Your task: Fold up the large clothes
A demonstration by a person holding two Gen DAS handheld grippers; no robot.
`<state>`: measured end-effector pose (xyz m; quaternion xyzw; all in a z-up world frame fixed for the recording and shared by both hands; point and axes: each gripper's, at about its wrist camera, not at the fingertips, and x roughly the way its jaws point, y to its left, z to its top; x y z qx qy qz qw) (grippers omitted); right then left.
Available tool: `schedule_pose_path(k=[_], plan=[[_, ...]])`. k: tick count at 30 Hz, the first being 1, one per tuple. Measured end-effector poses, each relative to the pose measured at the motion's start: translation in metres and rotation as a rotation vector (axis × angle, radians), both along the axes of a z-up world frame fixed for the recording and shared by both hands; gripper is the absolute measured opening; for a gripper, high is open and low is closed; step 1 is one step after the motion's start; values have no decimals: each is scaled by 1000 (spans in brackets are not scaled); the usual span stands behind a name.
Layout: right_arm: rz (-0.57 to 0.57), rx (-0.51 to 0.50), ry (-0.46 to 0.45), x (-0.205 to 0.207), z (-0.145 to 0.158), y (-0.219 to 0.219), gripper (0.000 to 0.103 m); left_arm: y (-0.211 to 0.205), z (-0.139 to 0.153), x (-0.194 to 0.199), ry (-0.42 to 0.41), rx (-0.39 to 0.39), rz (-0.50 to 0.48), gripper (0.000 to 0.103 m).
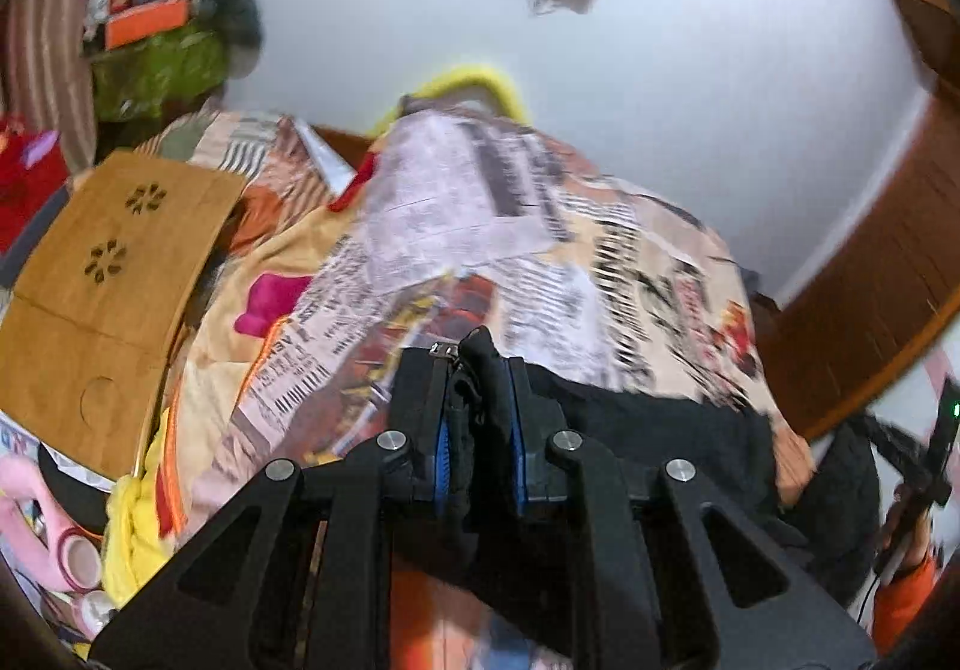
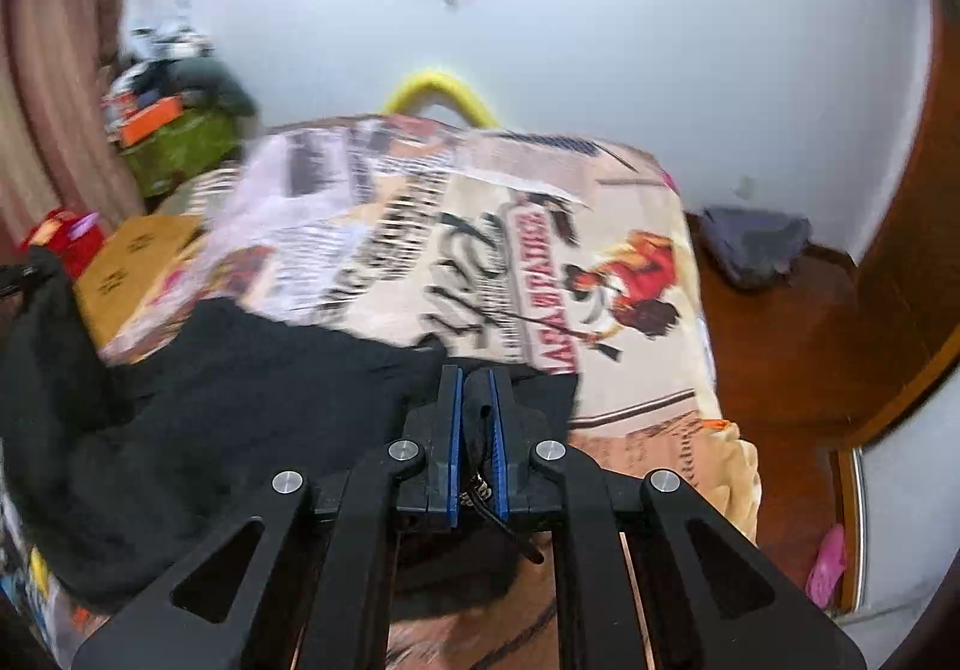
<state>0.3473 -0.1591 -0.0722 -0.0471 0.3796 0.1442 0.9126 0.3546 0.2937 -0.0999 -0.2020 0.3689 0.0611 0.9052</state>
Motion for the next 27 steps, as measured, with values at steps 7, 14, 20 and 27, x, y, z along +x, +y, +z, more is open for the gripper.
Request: schedule_pose_path(k=[7, 14, 20, 27], plan=[[-111, -34, 146, 67, -72, -11, 7, 26, -90, 57, 153, 6, 84, 16], [-117, -88, 123, 71, -93, -9, 9, -5, -137, 75, 311, 204, 13, 19], [-165, -143, 52, 48, -52, -16, 15, -21, -94, 48, 271, 287, -42, 40], [-127, -134, -130, -8, 8, -2, 56, -56, -17, 5, 104, 304, -109, 55]])
